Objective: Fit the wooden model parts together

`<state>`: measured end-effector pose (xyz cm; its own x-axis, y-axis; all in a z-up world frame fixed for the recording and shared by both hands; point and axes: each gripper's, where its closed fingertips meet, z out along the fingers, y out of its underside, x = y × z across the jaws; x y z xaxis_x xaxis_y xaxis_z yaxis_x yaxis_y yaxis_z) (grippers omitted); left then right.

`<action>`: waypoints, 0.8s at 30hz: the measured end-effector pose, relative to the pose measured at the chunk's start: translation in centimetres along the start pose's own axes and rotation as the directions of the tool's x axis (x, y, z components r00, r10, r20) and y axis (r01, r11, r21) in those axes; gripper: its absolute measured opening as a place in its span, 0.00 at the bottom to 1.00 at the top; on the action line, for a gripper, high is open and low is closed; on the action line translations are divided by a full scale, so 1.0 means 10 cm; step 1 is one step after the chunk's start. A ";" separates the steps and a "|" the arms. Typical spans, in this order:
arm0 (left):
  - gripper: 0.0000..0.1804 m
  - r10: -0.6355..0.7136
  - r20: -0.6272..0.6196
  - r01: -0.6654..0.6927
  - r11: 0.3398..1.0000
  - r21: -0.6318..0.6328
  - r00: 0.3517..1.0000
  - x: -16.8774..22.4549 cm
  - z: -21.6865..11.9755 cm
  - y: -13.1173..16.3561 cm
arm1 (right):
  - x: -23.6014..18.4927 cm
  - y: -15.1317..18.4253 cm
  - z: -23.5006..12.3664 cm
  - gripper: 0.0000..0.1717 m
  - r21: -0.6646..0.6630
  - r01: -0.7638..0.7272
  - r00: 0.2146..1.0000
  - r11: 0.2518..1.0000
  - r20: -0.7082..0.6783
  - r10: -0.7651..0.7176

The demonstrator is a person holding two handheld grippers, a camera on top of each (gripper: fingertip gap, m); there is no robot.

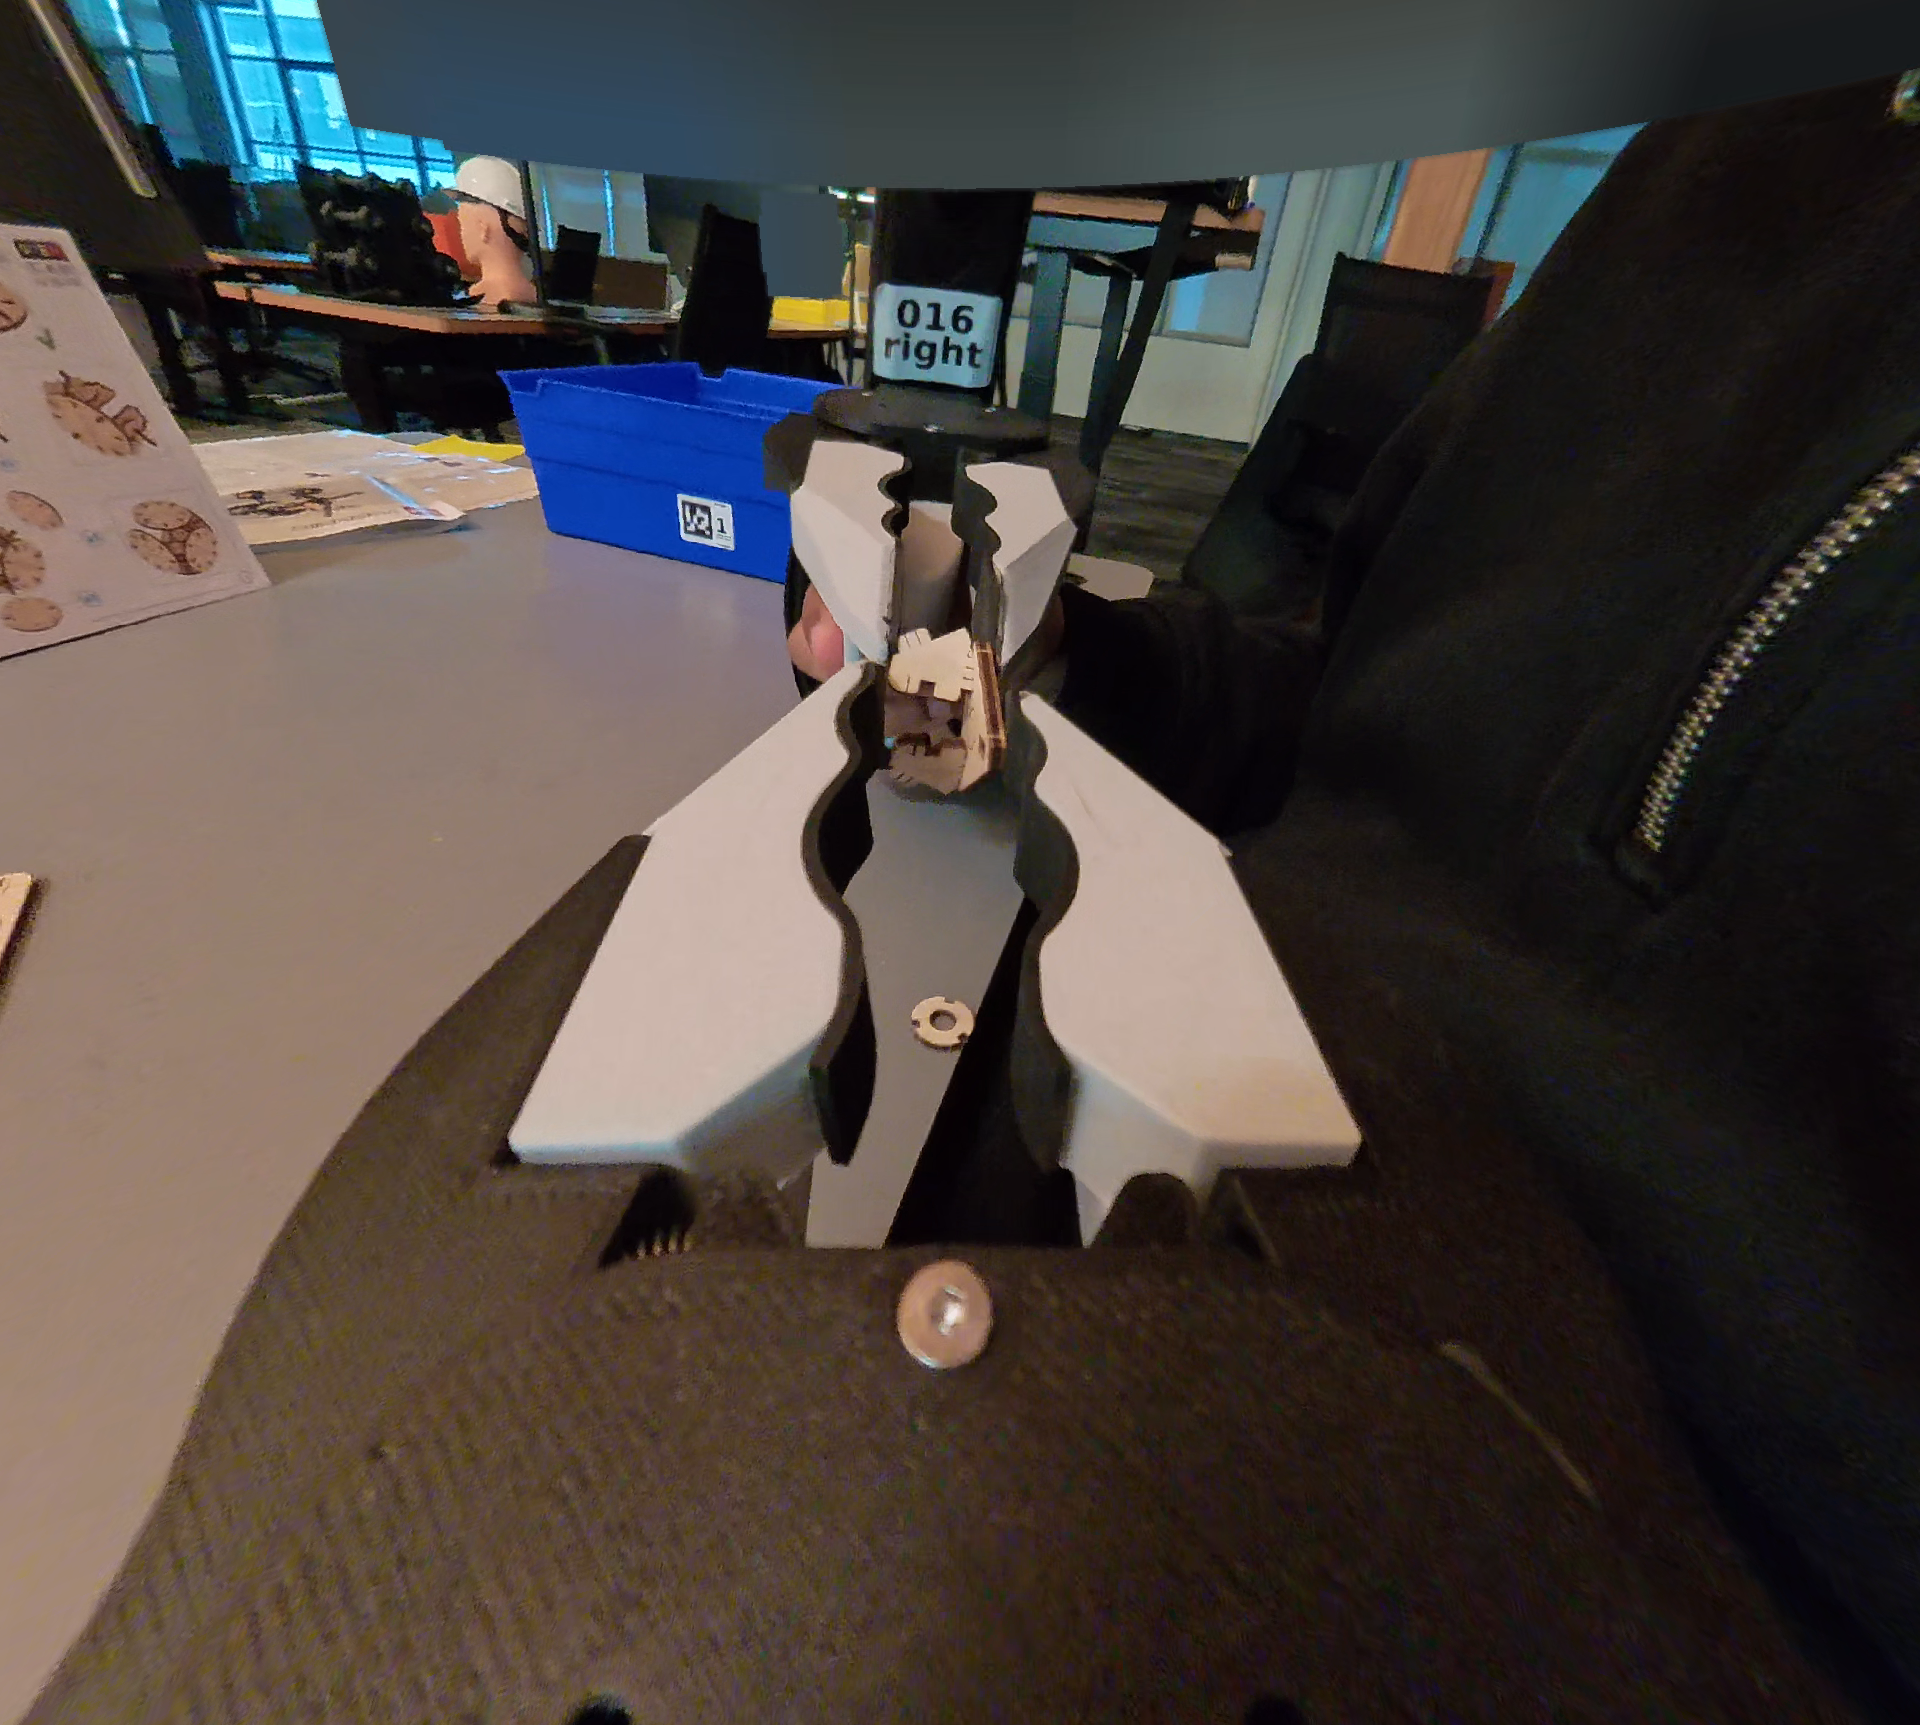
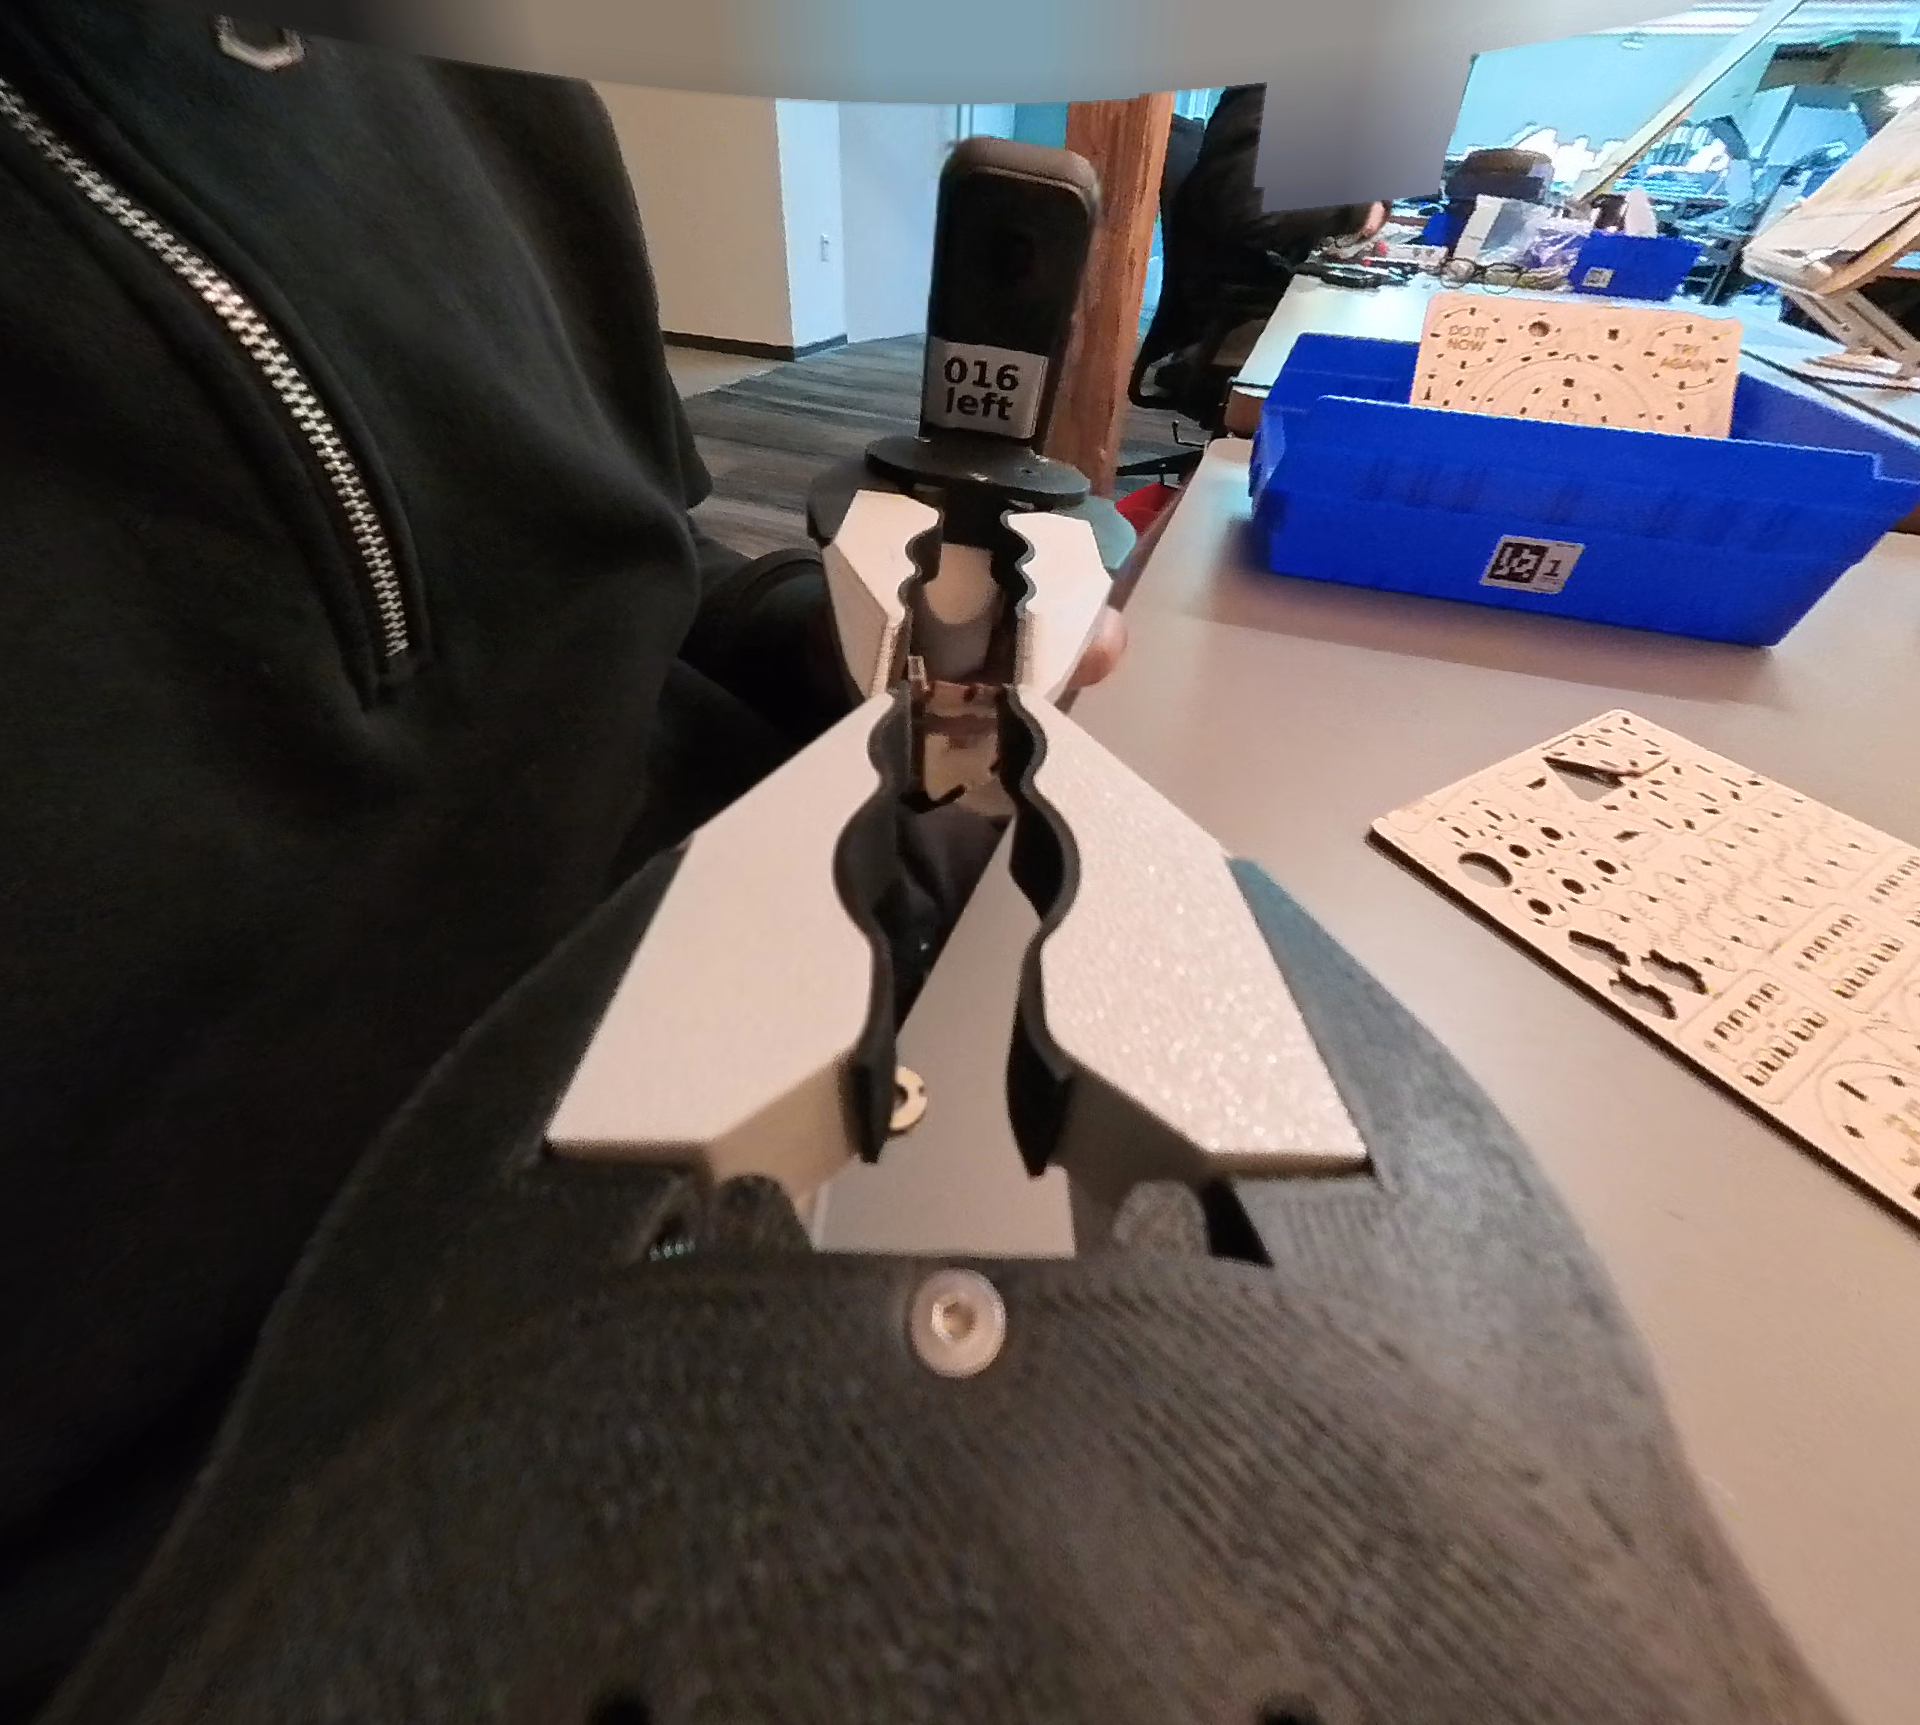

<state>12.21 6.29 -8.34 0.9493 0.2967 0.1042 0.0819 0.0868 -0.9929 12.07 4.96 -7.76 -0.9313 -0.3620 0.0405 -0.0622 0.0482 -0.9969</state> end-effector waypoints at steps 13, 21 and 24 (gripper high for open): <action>0.09 0.066 0.044 -0.062 0.995 -0.082 0.997 0.00 0.01 0.06 | -0.02 0.04 -0.01 0.09 -0.022 -0.031 0.999 0.999 0.026 0.032; 0.09 0.088 0.078 -0.080 0.992 -0.101 0.993 -0.02 0.02 0.07 | -0.01 0.05 -0.02 0.08 -0.048 0.007 1.000 0.999 -0.020 -0.008; 0.09 0.103 0.099 -0.092 0.990 -0.111 0.990 -0.03 0.02 0.07 | 0.00 0.04 -0.02 0.08 -0.033 -0.007 1.000 0.999 -0.013 0.007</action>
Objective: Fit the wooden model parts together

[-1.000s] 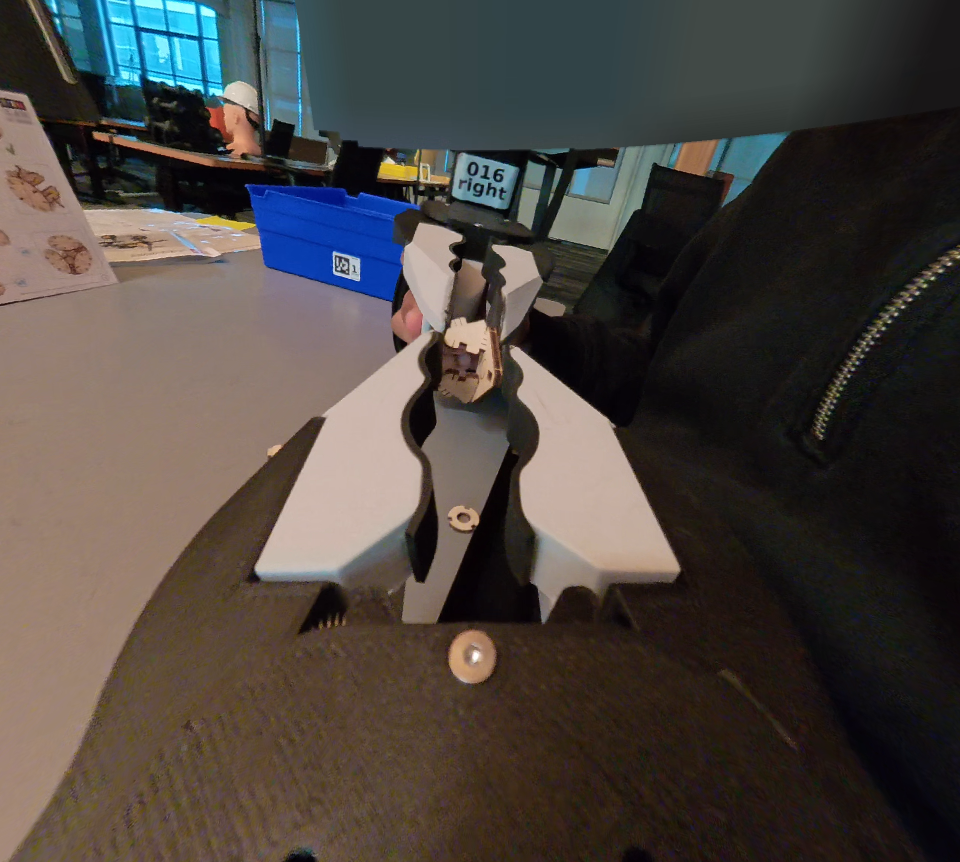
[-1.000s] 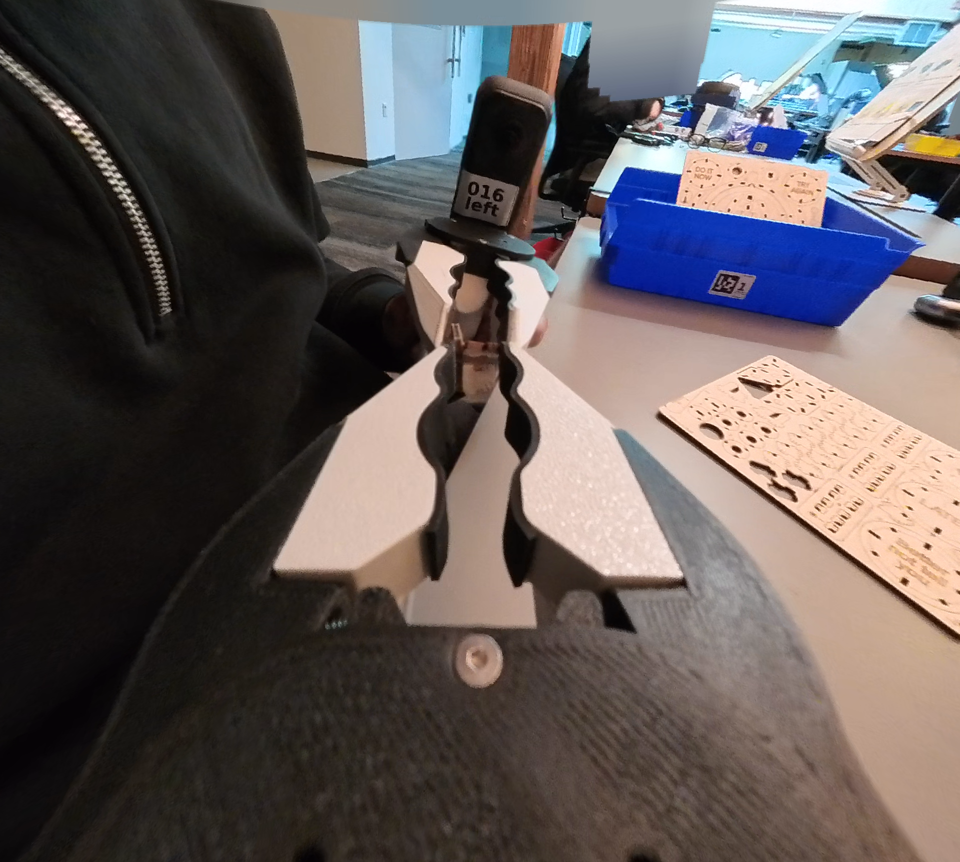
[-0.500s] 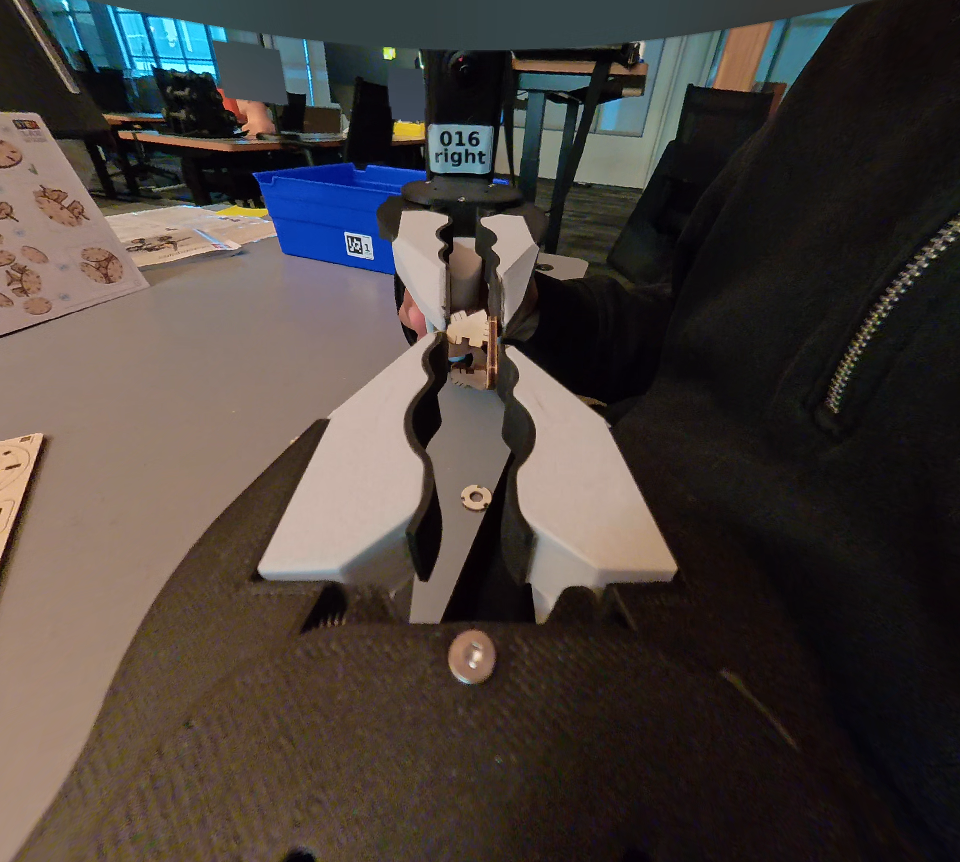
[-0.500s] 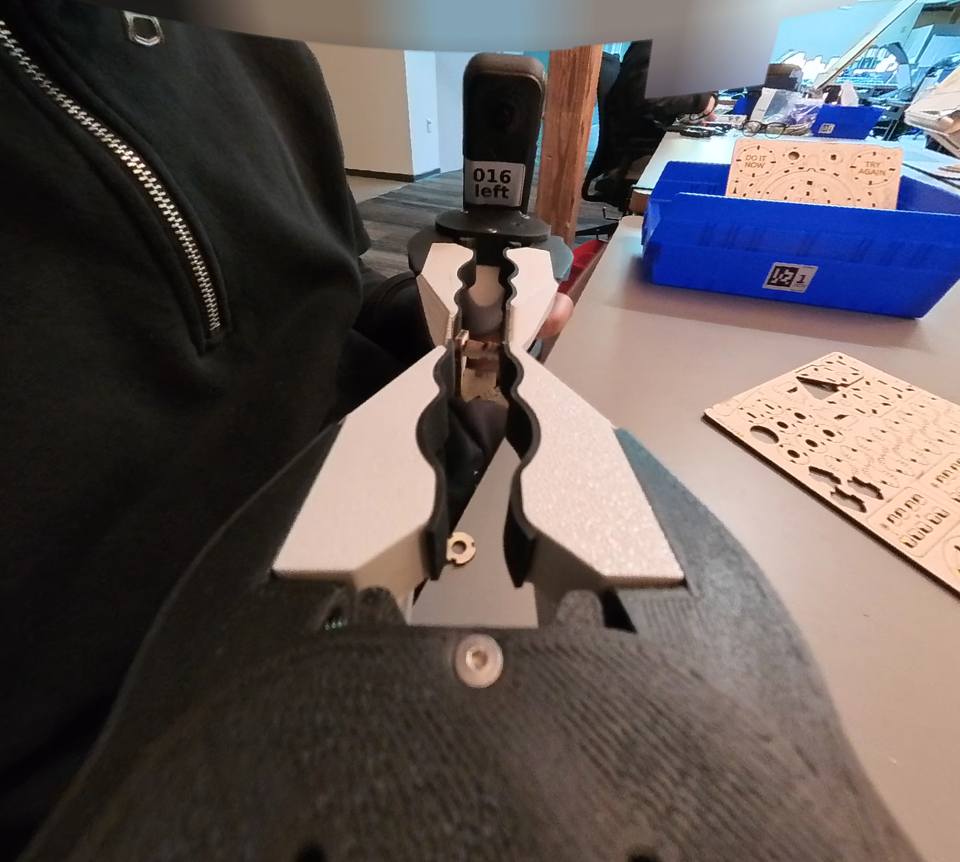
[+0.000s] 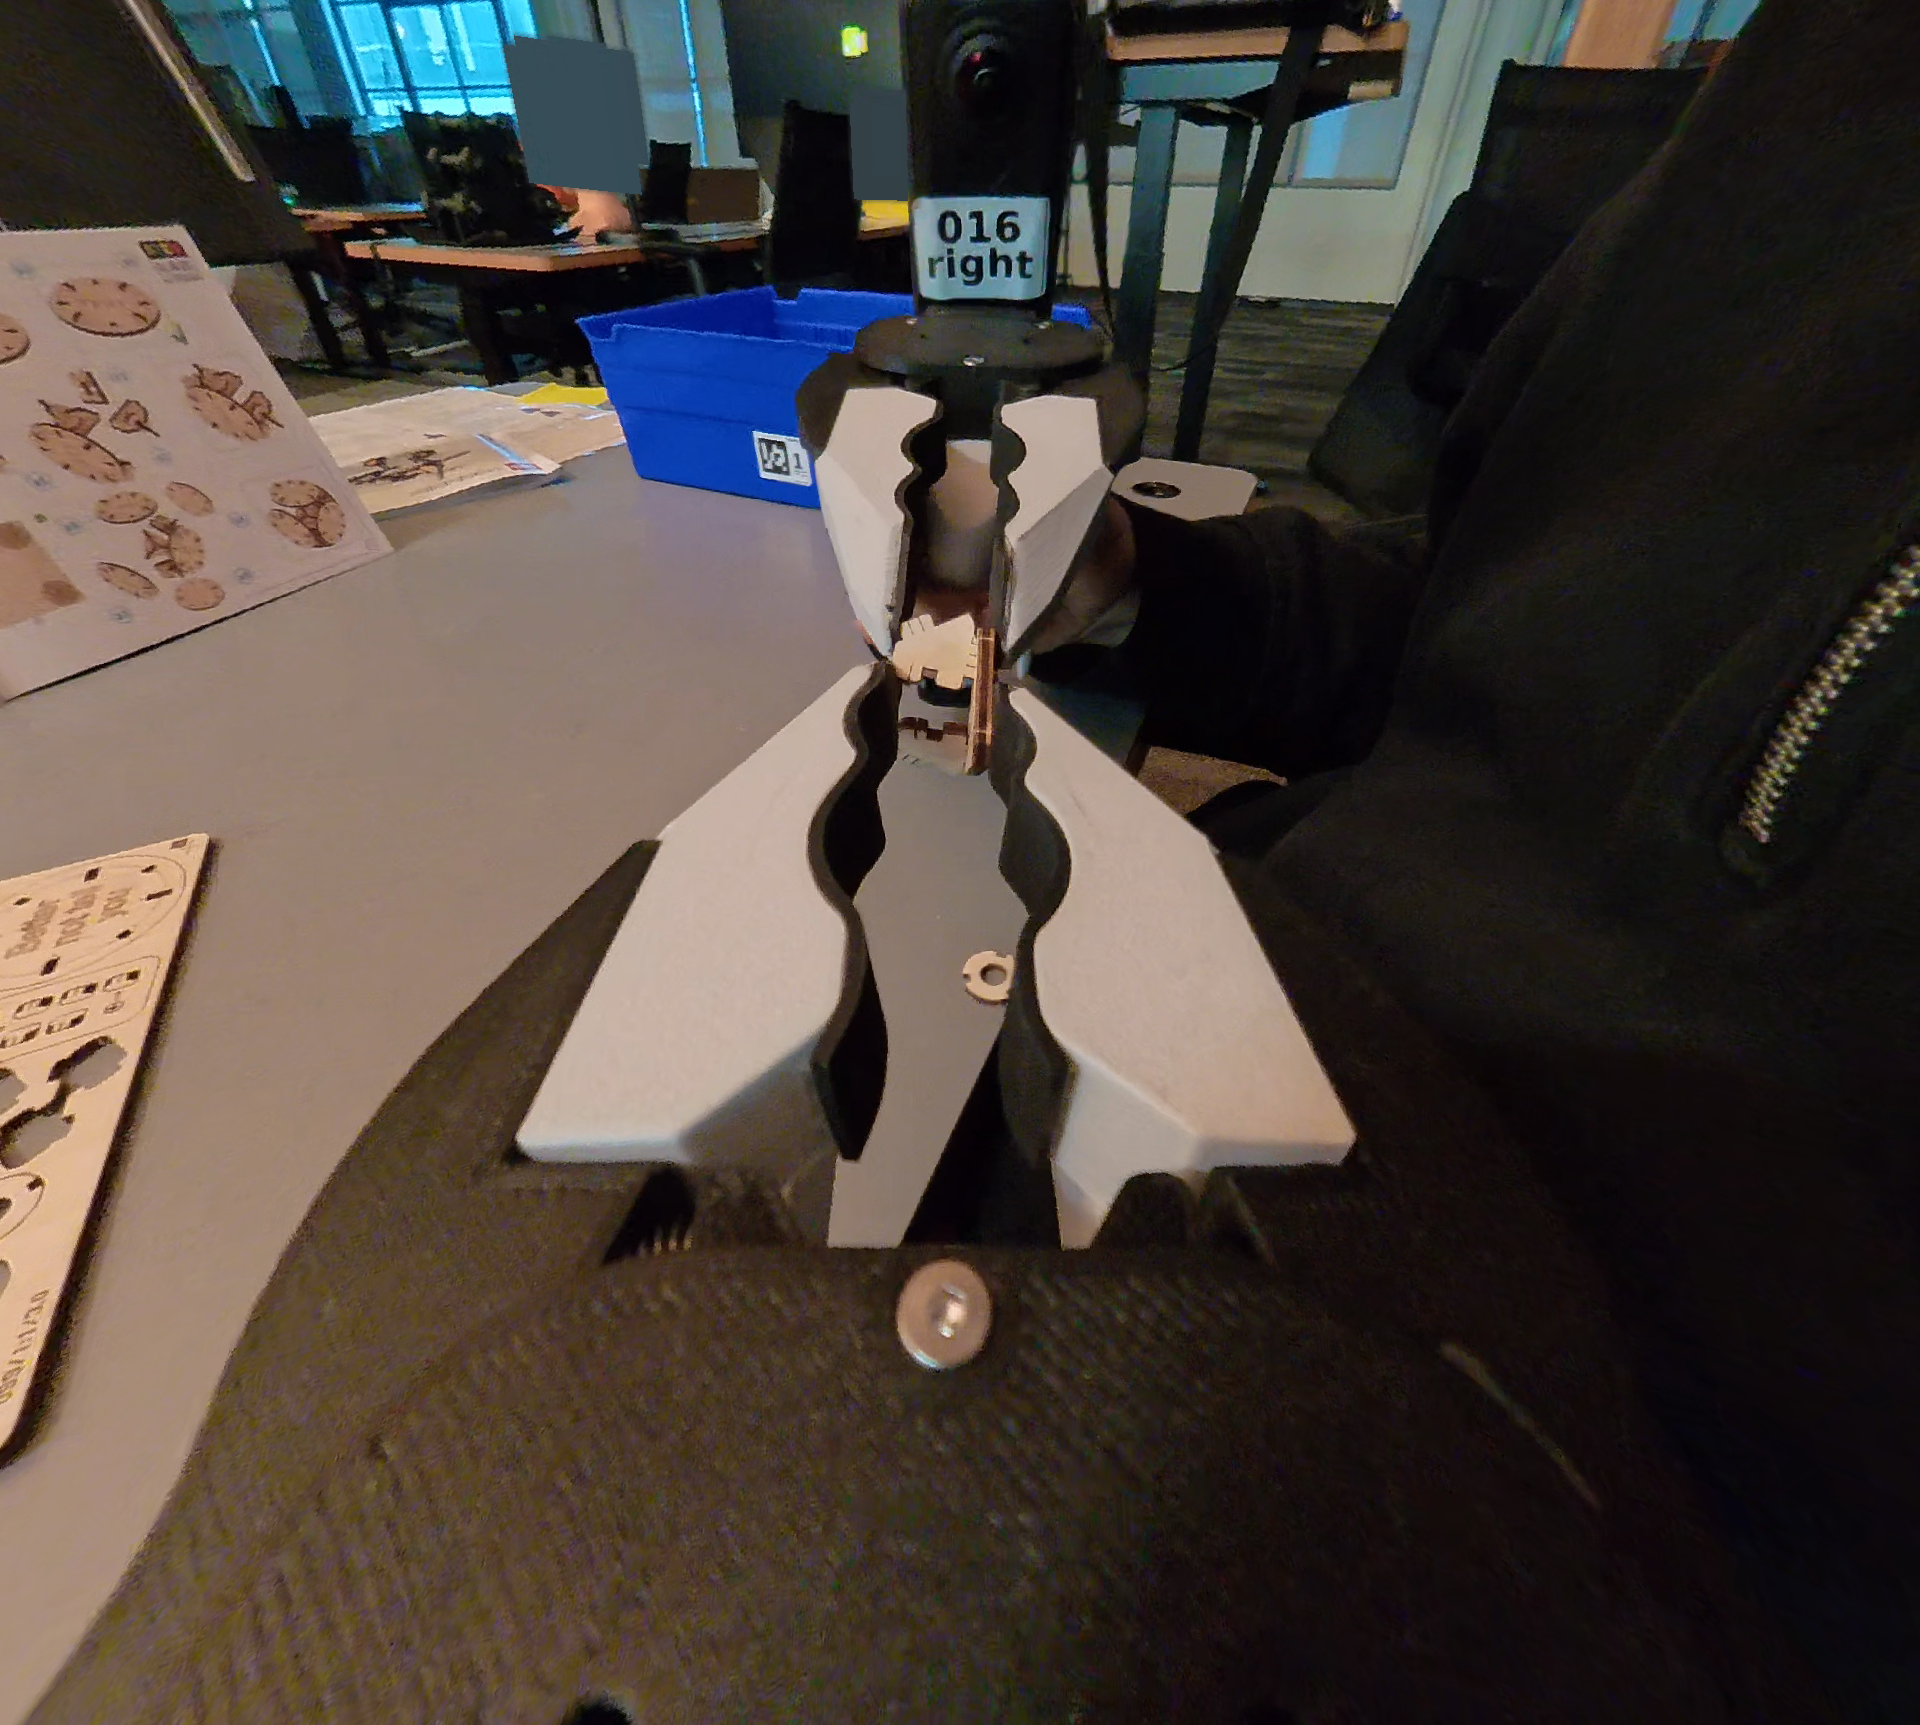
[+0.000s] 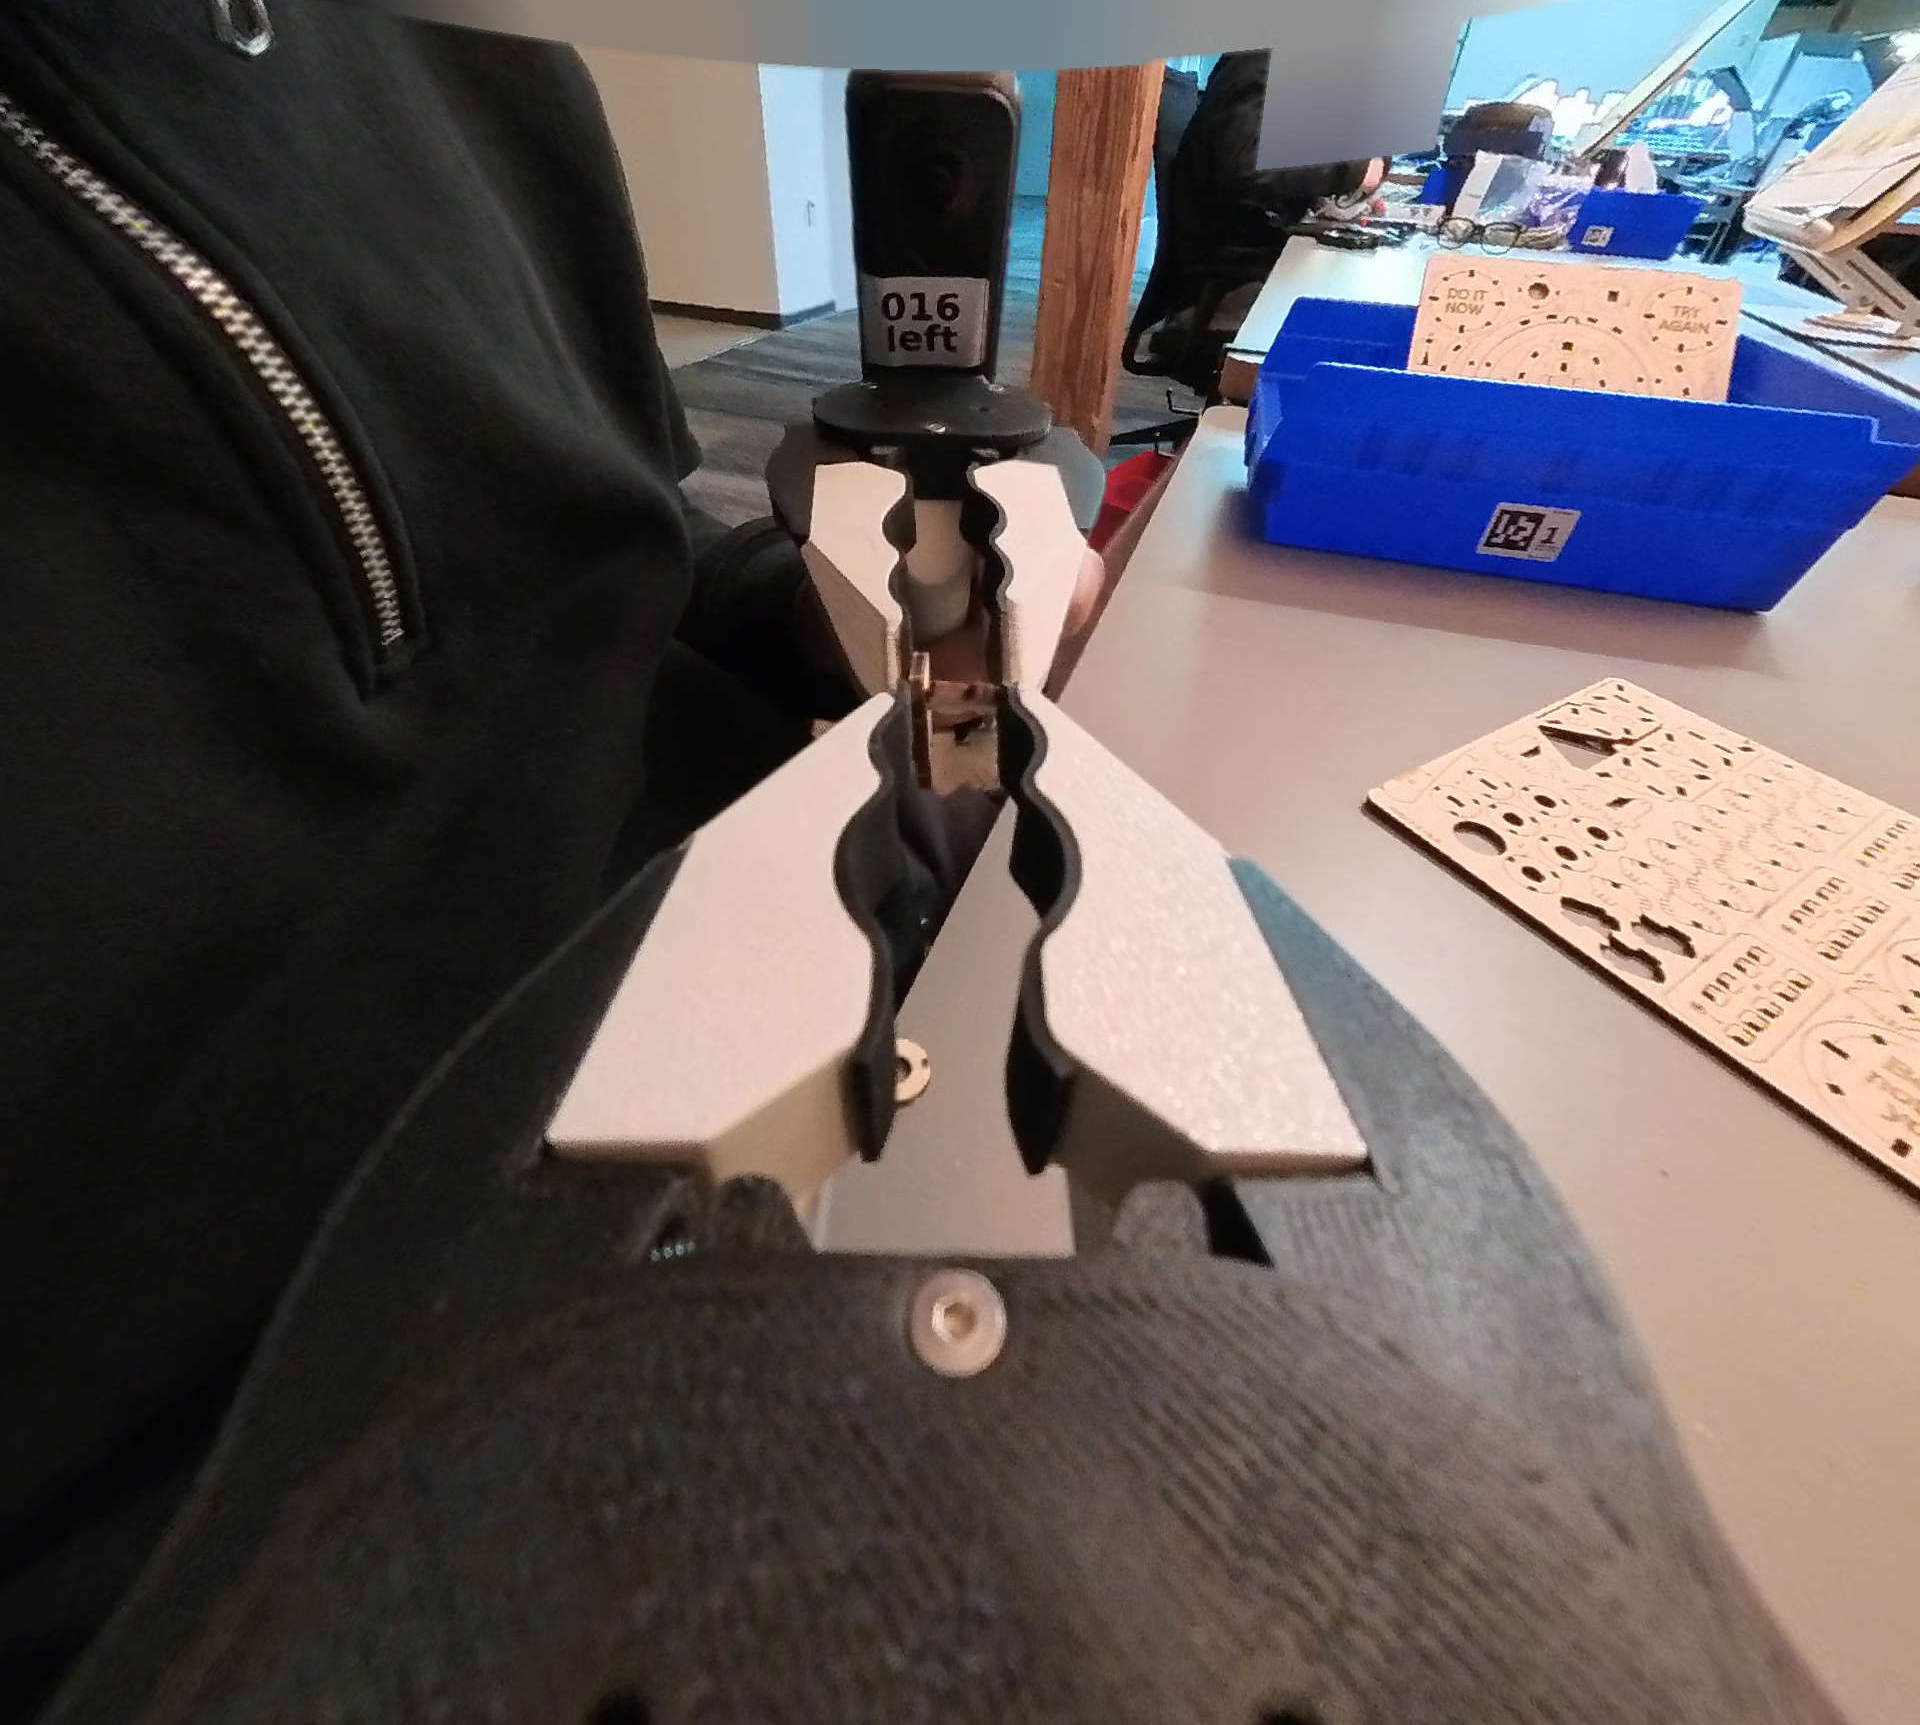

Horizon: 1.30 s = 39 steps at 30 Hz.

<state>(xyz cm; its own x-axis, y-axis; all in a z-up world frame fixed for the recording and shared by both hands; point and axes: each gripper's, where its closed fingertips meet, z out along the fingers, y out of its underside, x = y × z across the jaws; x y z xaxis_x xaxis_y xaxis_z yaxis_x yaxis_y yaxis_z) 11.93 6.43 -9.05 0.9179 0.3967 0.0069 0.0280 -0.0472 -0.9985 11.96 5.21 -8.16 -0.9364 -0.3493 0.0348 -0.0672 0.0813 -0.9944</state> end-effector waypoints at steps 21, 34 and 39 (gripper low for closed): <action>0.11 -0.027 -0.096 0.035 0.996 0.082 0.995 0.07 -0.02 -0.06 | -0.05 -0.04 -0.01 0.09 0.046 -0.037 0.998 0.998 0.061 0.034; 0.08 0.065 -0.030 -0.064 0.998 0.015 0.997 0.09 -0.01 -0.04 | -0.11 -0.03 -0.02 0.10 0.030 -0.053 0.993 0.998 0.106 0.049; 0.07 -0.018 -0.025 0.019 0.999 0.036 1.000 0.02 0.01 -0.04 | -0.04 -0.02 -0.03 0.10 -0.005 0.054 0.999 0.999 0.005 -0.054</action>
<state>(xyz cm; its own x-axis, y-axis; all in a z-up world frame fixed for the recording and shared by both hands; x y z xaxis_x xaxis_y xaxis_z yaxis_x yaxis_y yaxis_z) 12.07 6.60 -8.67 0.9267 0.3749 0.0259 0.0307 -0.0067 -0.9995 12.26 5.58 -7.91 -0.9297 -0.3577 0.0877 -0.1193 0.0670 -0.9906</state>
